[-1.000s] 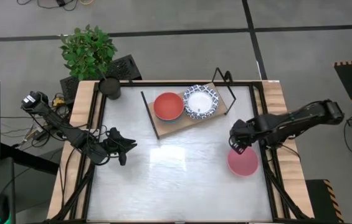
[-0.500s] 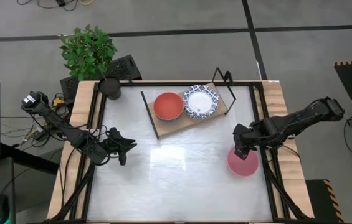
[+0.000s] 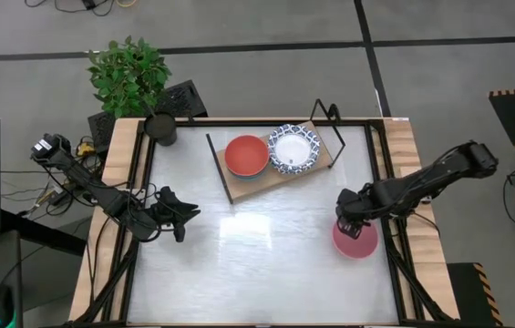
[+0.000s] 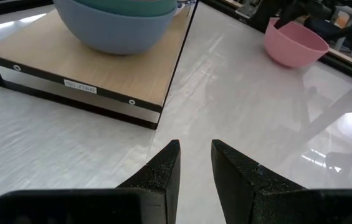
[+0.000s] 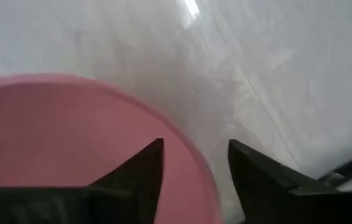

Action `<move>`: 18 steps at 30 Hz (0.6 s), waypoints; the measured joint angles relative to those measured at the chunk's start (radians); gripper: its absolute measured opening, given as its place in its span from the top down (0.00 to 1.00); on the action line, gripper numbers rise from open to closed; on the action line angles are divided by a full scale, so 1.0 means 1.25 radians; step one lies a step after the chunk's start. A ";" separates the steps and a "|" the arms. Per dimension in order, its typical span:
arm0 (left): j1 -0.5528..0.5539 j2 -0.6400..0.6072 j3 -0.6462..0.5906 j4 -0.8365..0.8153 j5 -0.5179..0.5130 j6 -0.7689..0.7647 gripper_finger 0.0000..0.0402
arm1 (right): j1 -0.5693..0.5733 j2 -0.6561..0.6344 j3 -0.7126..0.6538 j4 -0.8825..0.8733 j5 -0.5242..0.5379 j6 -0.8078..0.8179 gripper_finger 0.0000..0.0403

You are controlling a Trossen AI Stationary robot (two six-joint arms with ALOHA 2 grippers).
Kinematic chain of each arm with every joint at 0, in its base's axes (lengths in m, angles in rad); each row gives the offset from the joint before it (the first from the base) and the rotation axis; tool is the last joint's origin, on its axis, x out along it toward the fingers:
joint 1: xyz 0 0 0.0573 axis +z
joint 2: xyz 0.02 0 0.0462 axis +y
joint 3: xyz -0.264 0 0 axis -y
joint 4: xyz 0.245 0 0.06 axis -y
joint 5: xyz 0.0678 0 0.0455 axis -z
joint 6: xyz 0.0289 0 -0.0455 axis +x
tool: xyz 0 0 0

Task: Place and stack bowls onto a shelf
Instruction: Stack the pink bowl on top of the orange bowl

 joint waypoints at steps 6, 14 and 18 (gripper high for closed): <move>0.000 0.000 0.000 0.000 0.000 0.004 0.81 | -0.004 0.017 0.000 0.060 -0.003 0.036 0.83; 0.000 0.000 0.000 0.001 0.000 0.000 0.81 | -0.026 0.017 0.023 0.145 -0.003 0.125 0.93; 0.000 0.000 0.000 0.001 -0.004 0.000 0.81 | -0.045 0.017 0.092 0.154 0.016 0.119 0.93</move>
